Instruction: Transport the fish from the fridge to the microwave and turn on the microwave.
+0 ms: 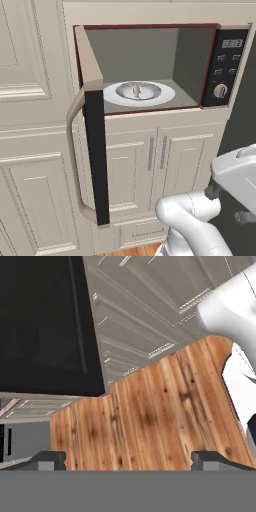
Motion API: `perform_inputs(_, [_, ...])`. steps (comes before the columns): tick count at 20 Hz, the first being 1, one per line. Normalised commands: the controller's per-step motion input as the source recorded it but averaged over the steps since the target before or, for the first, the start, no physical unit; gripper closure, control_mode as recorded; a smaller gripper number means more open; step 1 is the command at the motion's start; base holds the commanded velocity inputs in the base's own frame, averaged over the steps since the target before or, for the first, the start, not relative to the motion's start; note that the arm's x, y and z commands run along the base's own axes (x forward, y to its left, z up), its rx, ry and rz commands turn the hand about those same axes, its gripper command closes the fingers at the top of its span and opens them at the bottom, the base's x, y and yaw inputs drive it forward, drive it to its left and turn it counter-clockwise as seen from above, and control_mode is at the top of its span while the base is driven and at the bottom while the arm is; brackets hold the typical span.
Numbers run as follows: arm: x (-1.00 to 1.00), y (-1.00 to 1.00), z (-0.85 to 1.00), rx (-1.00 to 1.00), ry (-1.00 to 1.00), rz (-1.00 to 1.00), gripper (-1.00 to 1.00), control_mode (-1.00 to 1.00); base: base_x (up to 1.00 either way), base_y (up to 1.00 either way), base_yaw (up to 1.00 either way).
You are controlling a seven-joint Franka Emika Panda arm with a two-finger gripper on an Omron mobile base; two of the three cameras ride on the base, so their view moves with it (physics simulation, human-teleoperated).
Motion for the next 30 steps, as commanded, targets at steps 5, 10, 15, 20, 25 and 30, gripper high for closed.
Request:
perform_inputs(5, [-0.35, 0.18, -0.01, 0.02, 0.12, 0.0, -1.0, -1.0, 0.0, 0.0, 0.0])
perform_inputs(10, [-0.31, 0.19, -0.02, 0.03, 0.11, 0.0, -1.0, -1.0, 0.0, 0.0, 0.0])
perform_inputs(15, [-0.08, 0.29, -0.06, 0.01, 0.0, 0.0, -1.0, -1.0, 0.0, 0.0, 0.0])
perform_inputs(20, [-0.08, 0.32, -0.04, 0.01, 0.0, 0.01, -1.0, -1.0, 0.0, 0.0, 0.0])
perform_inputs(25, [-0.07, 0.36, -0.06, 0.0, -0.01, 0.0, -1.0, -1.0, 0.0, 0.0, 0.0])
perform_inputs(30, [0.0, 0.37, -0.02, 0.0, 0.0, 0.0, -1.0, -1.0, 0.0, 0.0, 0.0])
